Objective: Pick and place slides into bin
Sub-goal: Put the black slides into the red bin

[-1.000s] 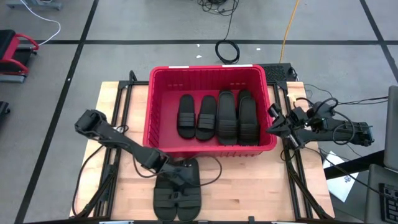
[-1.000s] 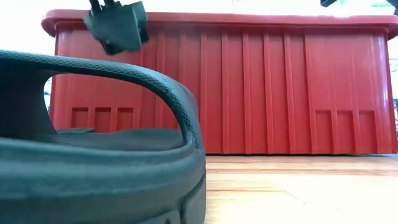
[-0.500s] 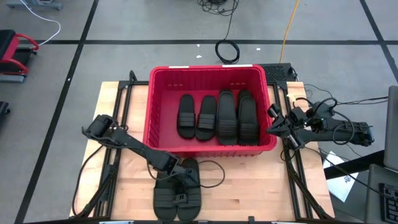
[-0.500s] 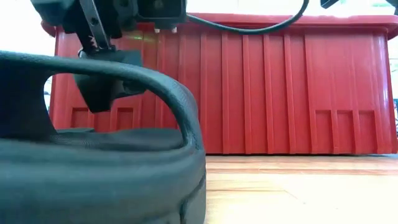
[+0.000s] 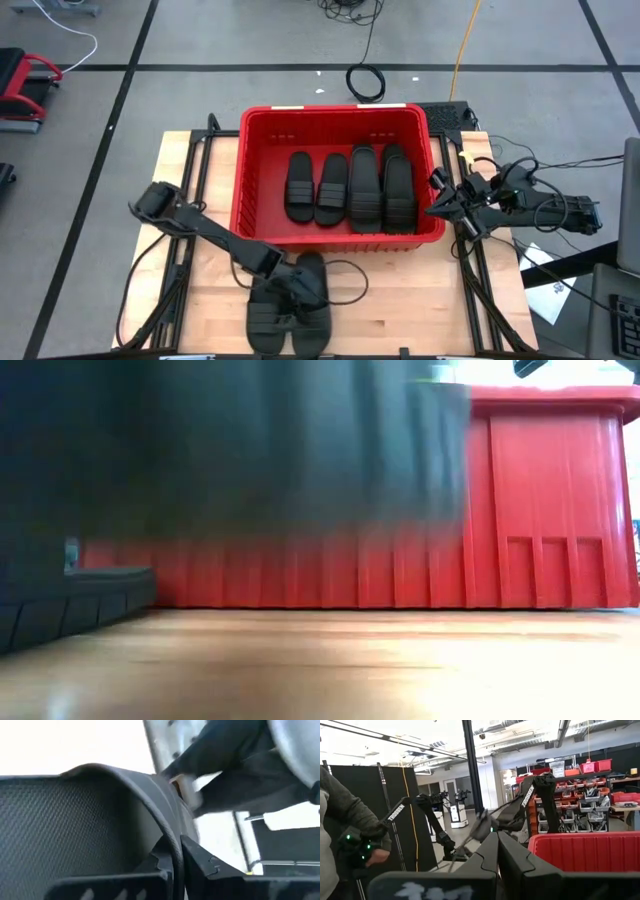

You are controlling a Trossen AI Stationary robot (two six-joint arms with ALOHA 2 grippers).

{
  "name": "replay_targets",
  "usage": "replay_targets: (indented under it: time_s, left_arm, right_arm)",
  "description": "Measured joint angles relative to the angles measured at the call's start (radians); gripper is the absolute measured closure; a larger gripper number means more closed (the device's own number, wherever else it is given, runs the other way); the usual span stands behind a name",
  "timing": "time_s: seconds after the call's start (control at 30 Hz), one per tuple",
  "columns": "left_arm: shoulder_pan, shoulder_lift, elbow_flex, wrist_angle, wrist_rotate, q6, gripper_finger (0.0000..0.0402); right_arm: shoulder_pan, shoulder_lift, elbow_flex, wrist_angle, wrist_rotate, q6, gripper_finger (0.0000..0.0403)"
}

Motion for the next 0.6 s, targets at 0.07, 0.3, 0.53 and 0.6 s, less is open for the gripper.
replay_targets:
  time_s: [0.07,0.3,0.53,0.6]
  left_arm:
    - [0.000,-0.049,0.013,-0.006,-0.002,0.001,0.0388]
    - [-0.007,-0.225,0.256,-0.330,-0.129,0.018,0.0397]
    - [0.128,-0.209,0.762,-1.041,-0.194,0.085,0.0399]
    - [0.176,-0.199,0.857,-1.078,-0.220,0.118,0.0399]
  right_arm:
    - [0.000,0.000,0.000,-0.002,0.000,0.000,0.0403]
    - [0.000,0.006,0.000,-0.012,0.000,0.000,0.0403]
    - [0.000,0.011,0.000,-0.023,0.000,-0.006,0.0403]
    - [0.000,0.011,0.000,-0.024,0.000,-0.013,0.0403]
